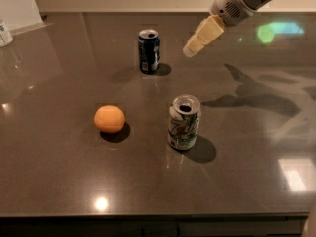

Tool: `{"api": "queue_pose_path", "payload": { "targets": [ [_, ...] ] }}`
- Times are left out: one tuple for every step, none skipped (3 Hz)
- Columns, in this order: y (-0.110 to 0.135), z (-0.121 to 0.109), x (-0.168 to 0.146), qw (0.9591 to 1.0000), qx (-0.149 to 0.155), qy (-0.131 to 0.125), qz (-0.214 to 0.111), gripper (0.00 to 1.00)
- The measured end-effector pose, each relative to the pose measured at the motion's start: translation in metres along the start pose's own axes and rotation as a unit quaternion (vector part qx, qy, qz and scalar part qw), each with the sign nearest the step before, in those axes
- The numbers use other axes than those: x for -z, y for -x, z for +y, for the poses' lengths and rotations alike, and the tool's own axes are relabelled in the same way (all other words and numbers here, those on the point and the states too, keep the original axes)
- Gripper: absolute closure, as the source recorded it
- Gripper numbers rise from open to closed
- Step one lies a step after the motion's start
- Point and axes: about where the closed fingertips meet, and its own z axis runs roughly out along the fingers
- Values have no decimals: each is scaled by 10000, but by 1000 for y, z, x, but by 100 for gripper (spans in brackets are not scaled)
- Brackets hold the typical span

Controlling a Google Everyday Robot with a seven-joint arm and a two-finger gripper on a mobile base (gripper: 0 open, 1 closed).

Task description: Move pepsi can near orange

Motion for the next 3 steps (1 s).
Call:
{"api": "queue_pose_path", "payload": {
  "targets": [
    [18,-12,-33,9997,-211,59,-132,0],
    [30,-17,-61,9993,-297,53,-229,0],
    [40,-17,-85,9987,-314,80,-386,0]
  ]
}}
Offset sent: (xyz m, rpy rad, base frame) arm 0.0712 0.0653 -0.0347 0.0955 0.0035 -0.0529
